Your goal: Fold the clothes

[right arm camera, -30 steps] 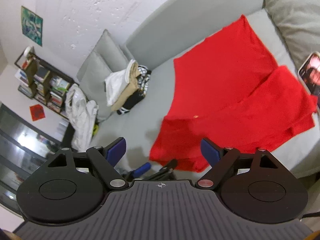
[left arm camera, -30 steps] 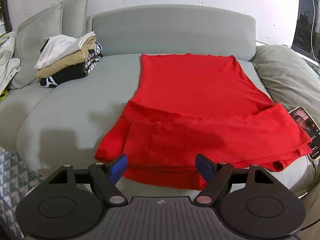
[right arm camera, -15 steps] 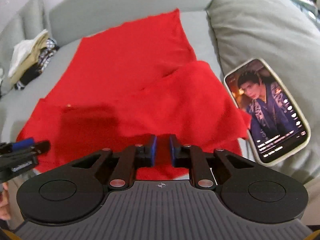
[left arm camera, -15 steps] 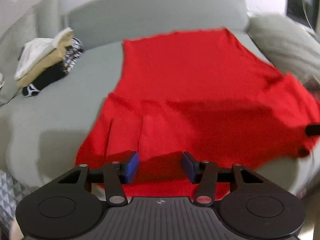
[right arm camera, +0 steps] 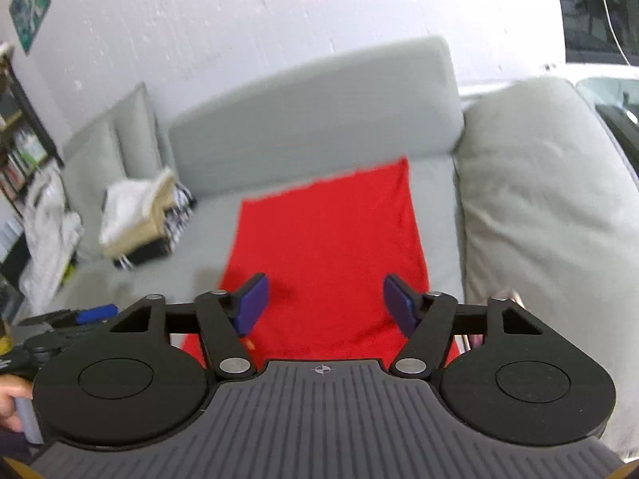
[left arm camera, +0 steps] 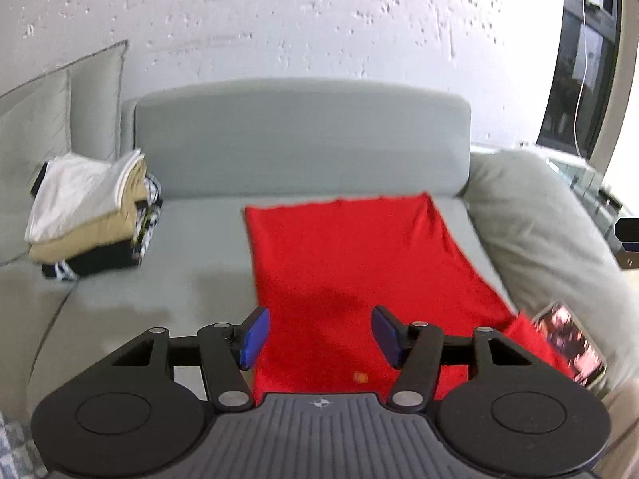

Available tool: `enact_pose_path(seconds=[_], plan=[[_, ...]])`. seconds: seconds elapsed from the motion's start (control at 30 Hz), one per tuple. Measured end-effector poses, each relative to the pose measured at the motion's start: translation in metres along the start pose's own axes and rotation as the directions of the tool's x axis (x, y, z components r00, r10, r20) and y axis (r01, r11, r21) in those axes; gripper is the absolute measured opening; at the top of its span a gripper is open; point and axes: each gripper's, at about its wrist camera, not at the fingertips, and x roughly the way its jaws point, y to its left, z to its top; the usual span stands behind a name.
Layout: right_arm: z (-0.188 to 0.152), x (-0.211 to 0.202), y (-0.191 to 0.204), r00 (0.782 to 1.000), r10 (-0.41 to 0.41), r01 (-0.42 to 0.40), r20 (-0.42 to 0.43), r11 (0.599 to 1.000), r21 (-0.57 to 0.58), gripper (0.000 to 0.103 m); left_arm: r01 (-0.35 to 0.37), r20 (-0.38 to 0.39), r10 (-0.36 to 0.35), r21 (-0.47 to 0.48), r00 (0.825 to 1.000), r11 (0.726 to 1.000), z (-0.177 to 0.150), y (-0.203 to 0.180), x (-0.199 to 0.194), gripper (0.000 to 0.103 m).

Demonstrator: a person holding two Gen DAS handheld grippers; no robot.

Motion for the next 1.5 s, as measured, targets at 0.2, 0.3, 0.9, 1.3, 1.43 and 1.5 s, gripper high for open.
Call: enact_pose_path(seconds=[0.2,0.3,0.9,1.3,1.43,1.5], plan=[[0.05,0.056,-0.001,0.998,-0.056,0.055,-0.002,0.997,-0.055,0.08,-0.066,-0.027,0.066,0.008,0.997,0.998,0.038,0.005,0.073,0.066],[0.066,0.113,-0.017,0.995,-0.093,0.09,-0.043,0.994,-0.059,0.08,-0.106,-0.07,0.105,-0.003,0.992,0.994,0.048,0.027,0.139,0.06],[0.121,0.438,-0.177,0.993,-0.092,0.105,-0.074,0.977,0.185,0.049,-0.007,-0.142,-0.017,-0.169,0.99,0.986,0.088,0.112,0.416,0.048],[0.123,0.456,-0.165,0.99,-0.14,0.139,0.01,0.988,0.06,0.005,-0.023,0.017,0.023,0.007,1.0,1.0,0.101,0.091,0.386,0.007],[0.132,0.405,-0.146,0.984,-0.174,0.169,0.041,0.981,0.094,0.005,-0.019,0.083,0.02,-0.011,0.996,1.0,0.106,0.09,0.323,0.007],[0.135,0.369,-0.137,0.984,-0.17,0.162,0.051,0.979,0.125,0.005,-0.002,0.105,0.006,-0.036,0.994,0.999,0.106,0.09,0.286,0.007]])
